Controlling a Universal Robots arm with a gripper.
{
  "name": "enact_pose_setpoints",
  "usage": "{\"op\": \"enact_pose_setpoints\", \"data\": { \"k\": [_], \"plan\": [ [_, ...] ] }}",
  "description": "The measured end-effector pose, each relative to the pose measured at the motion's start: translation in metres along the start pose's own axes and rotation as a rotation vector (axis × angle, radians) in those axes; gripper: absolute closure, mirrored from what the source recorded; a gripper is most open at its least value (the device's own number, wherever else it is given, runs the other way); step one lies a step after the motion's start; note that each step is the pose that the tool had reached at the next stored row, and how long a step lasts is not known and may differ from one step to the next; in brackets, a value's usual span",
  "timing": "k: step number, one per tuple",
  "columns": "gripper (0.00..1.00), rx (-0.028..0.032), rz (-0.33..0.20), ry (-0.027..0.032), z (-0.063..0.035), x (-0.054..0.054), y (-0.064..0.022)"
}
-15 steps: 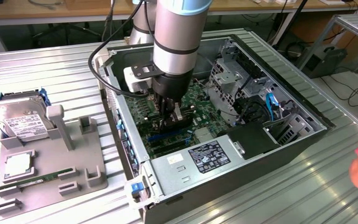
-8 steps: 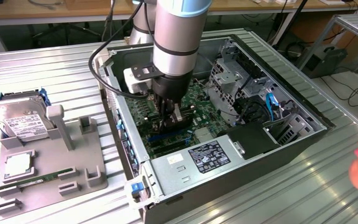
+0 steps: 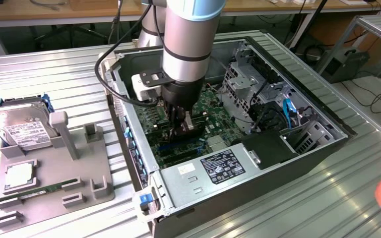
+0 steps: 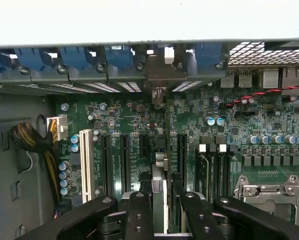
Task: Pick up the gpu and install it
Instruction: 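Insert the gpu into the slot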
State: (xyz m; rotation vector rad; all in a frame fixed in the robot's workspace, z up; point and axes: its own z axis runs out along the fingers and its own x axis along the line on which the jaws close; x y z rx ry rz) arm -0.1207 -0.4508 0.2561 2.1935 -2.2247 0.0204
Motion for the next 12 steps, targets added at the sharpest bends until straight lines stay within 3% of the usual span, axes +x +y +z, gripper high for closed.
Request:
{"op": "enact_pose_setpoints", "data": {
  "k": [12],
  "plan": [
    [0.73, 0.0001, 0.0, -0.0002, 0.002, -0.0001, 0.0]
  ]
}}
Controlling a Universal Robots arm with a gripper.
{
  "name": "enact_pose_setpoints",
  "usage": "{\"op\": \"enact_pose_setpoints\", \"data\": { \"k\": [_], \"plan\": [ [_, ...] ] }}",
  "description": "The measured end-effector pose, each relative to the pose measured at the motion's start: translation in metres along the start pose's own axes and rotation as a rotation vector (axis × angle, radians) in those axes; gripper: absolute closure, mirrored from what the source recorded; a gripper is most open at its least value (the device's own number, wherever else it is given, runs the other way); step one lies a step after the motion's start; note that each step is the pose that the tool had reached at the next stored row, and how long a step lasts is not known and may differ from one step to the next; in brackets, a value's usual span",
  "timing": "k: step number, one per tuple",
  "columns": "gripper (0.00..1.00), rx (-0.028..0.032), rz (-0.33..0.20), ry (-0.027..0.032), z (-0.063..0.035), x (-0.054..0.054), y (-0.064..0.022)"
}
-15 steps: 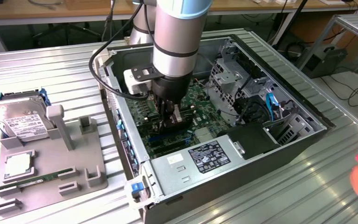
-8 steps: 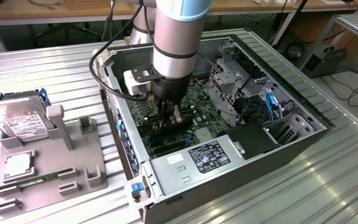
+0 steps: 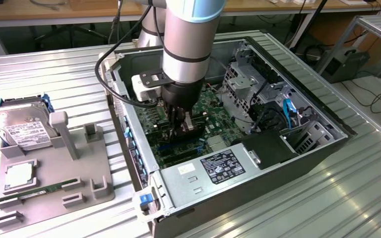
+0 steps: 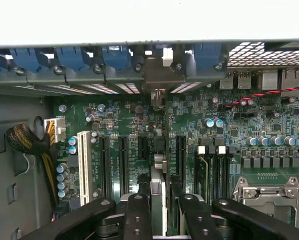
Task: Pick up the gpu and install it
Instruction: 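Insert the gpu into the slot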
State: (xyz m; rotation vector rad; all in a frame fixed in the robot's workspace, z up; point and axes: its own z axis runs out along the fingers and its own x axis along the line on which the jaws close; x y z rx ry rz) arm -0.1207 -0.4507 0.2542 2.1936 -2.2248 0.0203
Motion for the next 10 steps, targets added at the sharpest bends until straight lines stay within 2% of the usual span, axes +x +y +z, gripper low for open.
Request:
{"op": "enact_pose_setpoints", "data": {
  "k": [4, 5, 6, 7, 9, 10],
  "plan": [
    [0.73, 0.0005, 0.0, -0.0008, 0.0003, -0.0001, -0.0001],
    [0.66, 0.0004, 0.0, -0.0007, 0.0003, -0.0001, -0.0001],
    [0.66, 0.0002, 0.0, -0.0004, 0.0002, -0.0001, 0.0],
    [0.6, 0.0001, 0.0, -0.0002, 0.0001, 0.0, 0.0],
    [0.6, 0.0001, 0.0, 0.0, 0.0, 0.0, 0.0],
    [0.54, 0.0001, 0.0, 0.0, 0.0, 0.0, 0.0]
  ]
}}
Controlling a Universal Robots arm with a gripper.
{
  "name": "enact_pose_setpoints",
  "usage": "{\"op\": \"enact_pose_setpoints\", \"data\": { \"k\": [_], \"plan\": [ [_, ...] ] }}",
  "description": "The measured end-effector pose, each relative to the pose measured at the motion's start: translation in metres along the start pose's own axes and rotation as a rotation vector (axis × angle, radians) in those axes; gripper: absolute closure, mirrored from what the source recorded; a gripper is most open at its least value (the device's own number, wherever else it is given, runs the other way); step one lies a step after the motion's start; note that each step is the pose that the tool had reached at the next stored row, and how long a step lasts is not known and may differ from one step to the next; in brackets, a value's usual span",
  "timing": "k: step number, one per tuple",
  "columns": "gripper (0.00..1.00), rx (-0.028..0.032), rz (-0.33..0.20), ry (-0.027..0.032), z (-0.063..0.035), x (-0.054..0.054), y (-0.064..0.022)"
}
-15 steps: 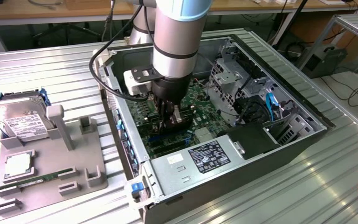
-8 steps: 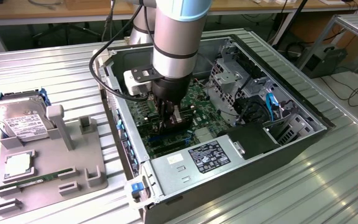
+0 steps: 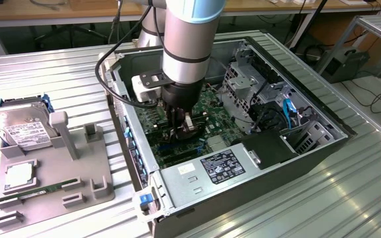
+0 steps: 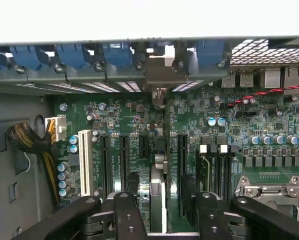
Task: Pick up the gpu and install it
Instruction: 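Insert the gpu into the slot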
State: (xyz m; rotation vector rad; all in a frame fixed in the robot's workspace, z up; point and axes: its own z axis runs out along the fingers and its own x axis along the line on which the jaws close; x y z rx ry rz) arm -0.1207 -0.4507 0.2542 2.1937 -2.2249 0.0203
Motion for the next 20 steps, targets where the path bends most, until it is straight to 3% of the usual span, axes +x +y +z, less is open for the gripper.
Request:
{"op": "enact_pose_setpoints", "data": {
  "k": [4, 10, 13, 15, 17, 20],
  "plan": [
    [0.54, -0.0001, 0.0, 0.005, -0.0026, 0.0, 0.0],
    [0.54, 0.0001, 0.0, 0.009, -0.0283, -0.001, 0.0002],
    [0.54, -0.0006, -0.001, 0.0106, -0.0317, -0.003, -0.0012],
    [0.62, -0.0058, -0.003, 0.0108, -0.0319, -0.004, -0.0052],
    [0.62, -0.0143, -0.004, 0.0109, -0.0319, -0.005, -0.0111],
    [0.86, -0.037, -0.007, 0.0111, -0.0319, -0.005, -0.0267]
  ]
}}
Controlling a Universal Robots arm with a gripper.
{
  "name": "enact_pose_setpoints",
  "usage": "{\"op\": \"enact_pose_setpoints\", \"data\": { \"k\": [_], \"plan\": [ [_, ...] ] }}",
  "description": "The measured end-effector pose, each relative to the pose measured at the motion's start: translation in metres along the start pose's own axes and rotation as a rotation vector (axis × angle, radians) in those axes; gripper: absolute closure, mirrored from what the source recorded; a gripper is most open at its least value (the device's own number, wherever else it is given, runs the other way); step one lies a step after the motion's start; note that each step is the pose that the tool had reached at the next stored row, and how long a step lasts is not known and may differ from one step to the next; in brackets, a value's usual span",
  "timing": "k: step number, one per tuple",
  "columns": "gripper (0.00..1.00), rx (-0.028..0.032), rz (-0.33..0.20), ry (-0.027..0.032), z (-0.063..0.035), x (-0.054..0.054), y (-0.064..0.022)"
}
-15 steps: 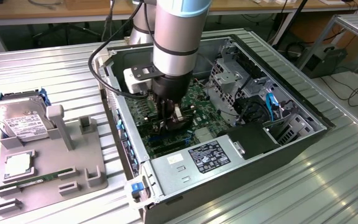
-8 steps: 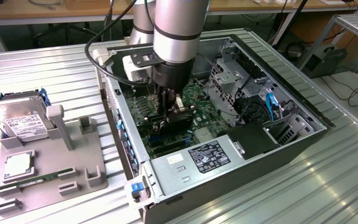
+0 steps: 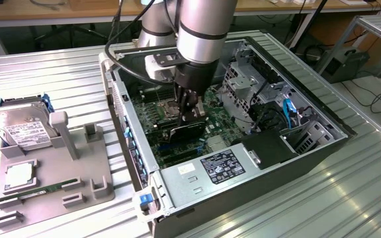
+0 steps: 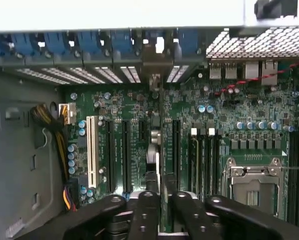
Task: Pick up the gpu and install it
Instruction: 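Insert the gpu into the slot, then press down on the gpu until it lock into place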
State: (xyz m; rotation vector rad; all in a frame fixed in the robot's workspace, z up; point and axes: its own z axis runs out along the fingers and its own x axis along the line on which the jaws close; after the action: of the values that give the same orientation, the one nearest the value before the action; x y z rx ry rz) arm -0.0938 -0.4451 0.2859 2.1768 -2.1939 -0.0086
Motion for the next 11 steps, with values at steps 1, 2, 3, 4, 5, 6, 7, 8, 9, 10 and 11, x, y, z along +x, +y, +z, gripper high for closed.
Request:
{"op": "enact_pose_setpoints", "data": {
  "k": [1, 2, 3, 4, 5, 6, 7, 8, 9, 10, 11],
  "plan": [
    [0.86, -0.0067, -0.001, 0.0, -0.0002, -0.0001, -0.0046],
    [0.89, -0.0114, -0.001, 0.0002, -0.0003, -0.0002, -0.0078],
    [0.89, -0.0152, -0.002, 0.0002, -0.0004, -0.0004, -0.0104],
    [0.89, -0.0179, -0.002, 0.0003, -0.0005, -0.0005, -0.0121],
    [0.89, -0.0191, -0.002, 0.0001, -0.0005, -0.0006, -0.0129],
    [0.89, -0.0198, -0.002, 0.0002, -0.0005, -0.0006, -0.0132],
    [0.89, -0.0199, -0.002, 0.0002, -0.0005, -0.0006, -0.0133],
    [0.89, -0.0199, -0.002, 0.0003, -0.0006, -0.0006, -0.0132],
    [0.89, -0.02, -0.002, 0.0003, -0.0006, -0.0007, -0.0133],
    [0.89, -0.0199, -0.002, 0.0003, -0.0006, -0.0007, -0.0133],
    [0.89, -0.02, -0.002, 0.0003, -0.0006, -0.0007, -0.0133]
  ]
}}
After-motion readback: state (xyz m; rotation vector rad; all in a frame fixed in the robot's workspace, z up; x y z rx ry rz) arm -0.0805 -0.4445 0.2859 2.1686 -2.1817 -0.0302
